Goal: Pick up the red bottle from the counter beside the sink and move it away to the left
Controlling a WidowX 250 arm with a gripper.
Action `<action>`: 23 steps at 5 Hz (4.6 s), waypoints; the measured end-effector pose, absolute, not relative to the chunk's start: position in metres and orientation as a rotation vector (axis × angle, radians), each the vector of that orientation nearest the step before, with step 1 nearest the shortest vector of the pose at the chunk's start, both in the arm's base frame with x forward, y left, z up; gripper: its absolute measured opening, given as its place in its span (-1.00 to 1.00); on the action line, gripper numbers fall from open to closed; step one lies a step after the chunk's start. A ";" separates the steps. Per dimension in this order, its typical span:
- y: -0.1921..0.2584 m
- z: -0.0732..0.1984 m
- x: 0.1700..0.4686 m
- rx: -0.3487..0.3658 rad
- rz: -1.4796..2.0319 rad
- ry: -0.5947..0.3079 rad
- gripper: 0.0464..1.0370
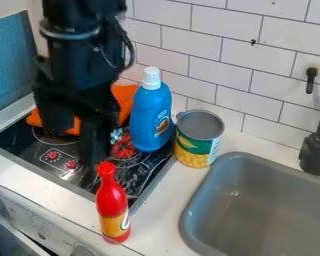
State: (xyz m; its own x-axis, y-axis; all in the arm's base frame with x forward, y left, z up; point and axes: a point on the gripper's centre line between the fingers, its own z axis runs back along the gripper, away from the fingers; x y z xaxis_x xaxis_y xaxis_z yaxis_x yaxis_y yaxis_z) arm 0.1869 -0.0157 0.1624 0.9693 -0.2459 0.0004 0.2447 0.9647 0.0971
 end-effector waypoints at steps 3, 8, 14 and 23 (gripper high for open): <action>-0.030 0.130 0.195 0.067 -0.283 0.023 0.93; -0.016 0.107 0.204 0.058 -0.240 0.074 -0.18; 0.122 0.171 0.216 0.277 0.144 -0.030 -0.42; 0.235 0.116 0.206 0.108 0.337 0.190 -0.42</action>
State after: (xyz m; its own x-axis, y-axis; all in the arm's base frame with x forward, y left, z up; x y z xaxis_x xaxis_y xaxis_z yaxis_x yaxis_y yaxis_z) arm 0.2063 0.2345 0.1158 0.9261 0.3382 -0.1670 -0.3180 0.9382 0.1365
